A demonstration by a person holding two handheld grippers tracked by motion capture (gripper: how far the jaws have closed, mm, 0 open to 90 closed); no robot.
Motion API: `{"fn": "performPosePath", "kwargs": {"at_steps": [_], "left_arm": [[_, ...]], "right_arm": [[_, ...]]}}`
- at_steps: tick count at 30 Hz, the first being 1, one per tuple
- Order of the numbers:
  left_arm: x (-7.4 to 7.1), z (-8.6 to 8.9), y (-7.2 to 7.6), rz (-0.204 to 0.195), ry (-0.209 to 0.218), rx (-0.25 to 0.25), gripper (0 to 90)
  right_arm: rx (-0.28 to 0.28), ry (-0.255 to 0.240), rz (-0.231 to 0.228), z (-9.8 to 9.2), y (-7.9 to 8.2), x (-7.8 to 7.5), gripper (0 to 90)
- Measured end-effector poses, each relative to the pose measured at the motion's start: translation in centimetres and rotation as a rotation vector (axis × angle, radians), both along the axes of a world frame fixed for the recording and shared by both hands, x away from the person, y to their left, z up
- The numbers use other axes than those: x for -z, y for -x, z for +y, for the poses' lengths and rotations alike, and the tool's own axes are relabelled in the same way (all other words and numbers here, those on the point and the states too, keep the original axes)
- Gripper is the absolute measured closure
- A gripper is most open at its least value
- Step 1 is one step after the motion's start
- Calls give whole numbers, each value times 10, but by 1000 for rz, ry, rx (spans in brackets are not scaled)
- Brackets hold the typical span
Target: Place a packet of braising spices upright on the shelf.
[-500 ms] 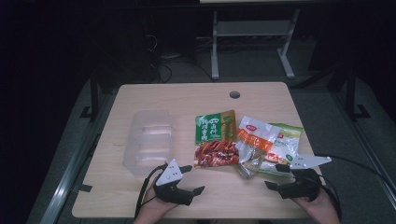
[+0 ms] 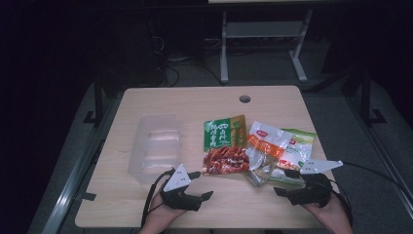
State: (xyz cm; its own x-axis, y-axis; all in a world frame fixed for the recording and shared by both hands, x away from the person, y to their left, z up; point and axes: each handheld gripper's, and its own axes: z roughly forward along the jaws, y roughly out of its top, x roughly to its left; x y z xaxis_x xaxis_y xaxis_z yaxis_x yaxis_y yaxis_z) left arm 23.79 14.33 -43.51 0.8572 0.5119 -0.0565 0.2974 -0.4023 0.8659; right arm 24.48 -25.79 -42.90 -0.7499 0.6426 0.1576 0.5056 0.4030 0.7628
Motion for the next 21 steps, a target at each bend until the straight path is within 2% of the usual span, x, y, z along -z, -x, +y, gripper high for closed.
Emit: {"fn": "performPosePath", "kwargs": {"at_steps": [3,7,14,21], "left_arm": [[-1,-1,-1,-10,-2,-8,263],[0,-4,-4,6,5,-8,272],[1,-15,-12,15,-2,10,276],[-2,-20,-18,24,1,29,295]], "right_arm": [[-5,0,-4,2,-2,-2,220],[-11,-9,-6,6,-6,-6,219],[-24,9,-13,11,-16,-17,219],[-26,9,-19,19,-34,-32,222]]}}
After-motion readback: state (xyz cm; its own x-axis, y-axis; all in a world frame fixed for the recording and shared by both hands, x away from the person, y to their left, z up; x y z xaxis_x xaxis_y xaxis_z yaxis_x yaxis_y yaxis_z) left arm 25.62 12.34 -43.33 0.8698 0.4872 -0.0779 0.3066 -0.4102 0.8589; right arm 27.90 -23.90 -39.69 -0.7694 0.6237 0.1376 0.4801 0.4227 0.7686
